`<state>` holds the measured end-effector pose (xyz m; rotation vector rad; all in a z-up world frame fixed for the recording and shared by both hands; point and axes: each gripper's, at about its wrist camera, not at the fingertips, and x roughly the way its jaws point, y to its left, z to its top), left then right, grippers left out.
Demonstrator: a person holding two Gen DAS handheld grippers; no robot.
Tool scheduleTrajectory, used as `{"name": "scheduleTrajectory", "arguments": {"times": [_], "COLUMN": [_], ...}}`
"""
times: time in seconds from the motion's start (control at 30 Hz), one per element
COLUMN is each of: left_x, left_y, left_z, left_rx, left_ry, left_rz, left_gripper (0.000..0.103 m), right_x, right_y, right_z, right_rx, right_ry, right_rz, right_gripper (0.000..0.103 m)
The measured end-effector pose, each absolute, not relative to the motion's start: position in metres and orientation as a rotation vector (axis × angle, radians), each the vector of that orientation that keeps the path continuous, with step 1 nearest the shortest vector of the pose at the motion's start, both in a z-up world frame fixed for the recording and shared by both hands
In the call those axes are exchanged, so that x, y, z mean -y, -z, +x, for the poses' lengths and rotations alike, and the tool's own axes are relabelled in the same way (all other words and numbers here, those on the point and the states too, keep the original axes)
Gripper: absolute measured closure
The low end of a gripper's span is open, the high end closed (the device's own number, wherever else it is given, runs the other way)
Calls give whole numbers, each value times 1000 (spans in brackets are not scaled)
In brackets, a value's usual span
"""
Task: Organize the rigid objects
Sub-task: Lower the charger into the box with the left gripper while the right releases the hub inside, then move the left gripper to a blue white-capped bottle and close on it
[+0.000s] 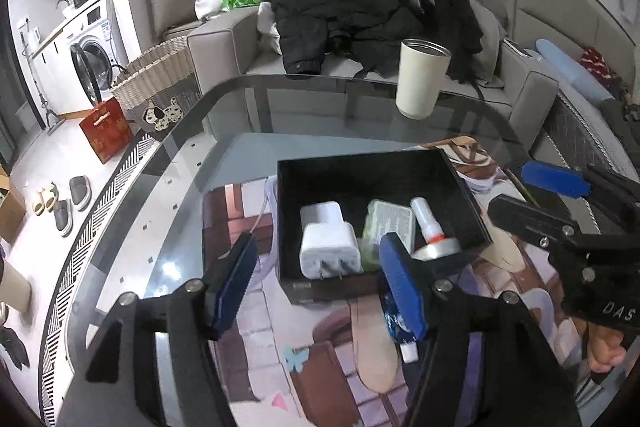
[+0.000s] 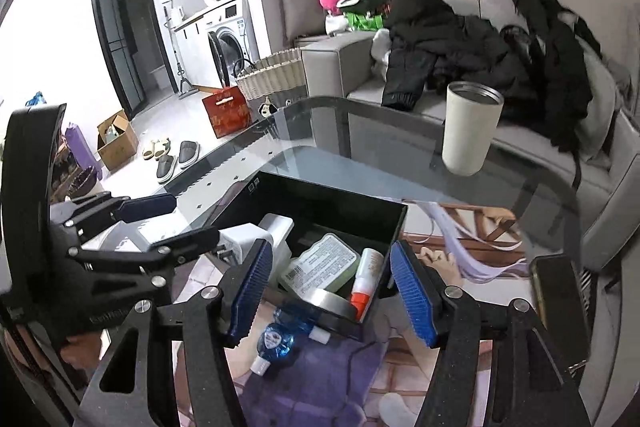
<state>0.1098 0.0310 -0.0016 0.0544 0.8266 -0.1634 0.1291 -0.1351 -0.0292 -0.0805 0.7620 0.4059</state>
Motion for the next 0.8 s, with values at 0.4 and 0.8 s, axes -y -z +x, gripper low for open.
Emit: {"name": "scheduleTrajectory", "arguments": {"times": [0.4,0.8], "left_x": [4,43], "left_y": [26,83], "left_z": [80,98], "left_rx": [-931,-1111], "left_ry": [261,303], "left_rz": [163,238], "left_gripper": [38,38], "right_x": [165,178], "right_y": [39,83], "right_z": [97,102], "right_rx": [-813,-956], "right_ry": [-425,-444], "right_rz": [-116,-144], "right_gripper": [43,61]}}
